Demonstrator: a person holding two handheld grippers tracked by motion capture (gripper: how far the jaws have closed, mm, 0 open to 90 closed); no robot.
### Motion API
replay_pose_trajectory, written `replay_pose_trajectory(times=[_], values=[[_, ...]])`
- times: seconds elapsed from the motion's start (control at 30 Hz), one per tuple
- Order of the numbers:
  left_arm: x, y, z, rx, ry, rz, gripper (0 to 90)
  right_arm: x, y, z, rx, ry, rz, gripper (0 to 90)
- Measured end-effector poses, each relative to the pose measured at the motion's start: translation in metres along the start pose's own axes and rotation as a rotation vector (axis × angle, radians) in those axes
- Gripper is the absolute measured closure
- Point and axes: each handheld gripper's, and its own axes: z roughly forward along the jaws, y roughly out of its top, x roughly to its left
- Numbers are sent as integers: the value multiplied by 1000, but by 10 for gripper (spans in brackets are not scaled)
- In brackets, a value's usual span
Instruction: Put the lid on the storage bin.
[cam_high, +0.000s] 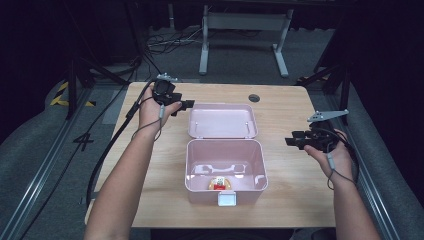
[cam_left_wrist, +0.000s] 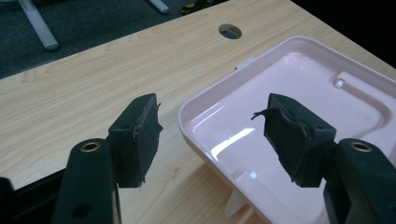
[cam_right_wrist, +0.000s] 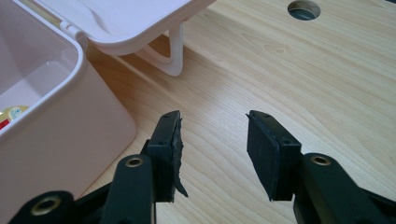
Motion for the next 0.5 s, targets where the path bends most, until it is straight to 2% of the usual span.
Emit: replay_pose_trajectory(times=[0.1, 0.23, 0.4, 0.5], values=[[3, 1, 13, 19, -9, -20, 364, 1, 0, 1, 4, 1, -2, 555], [9, -1, 29, 18, -56, -89, 353, 3, 0, 2, 1, 10, -15, 551], [15, -6, 45, 87, -50, -115, 349, 7, 2, 1, -6, 14, -35, 548], [17, -9, 51, 119, -64, -122, 361, 8, 3, 0, -13, 14, -40, 547]])
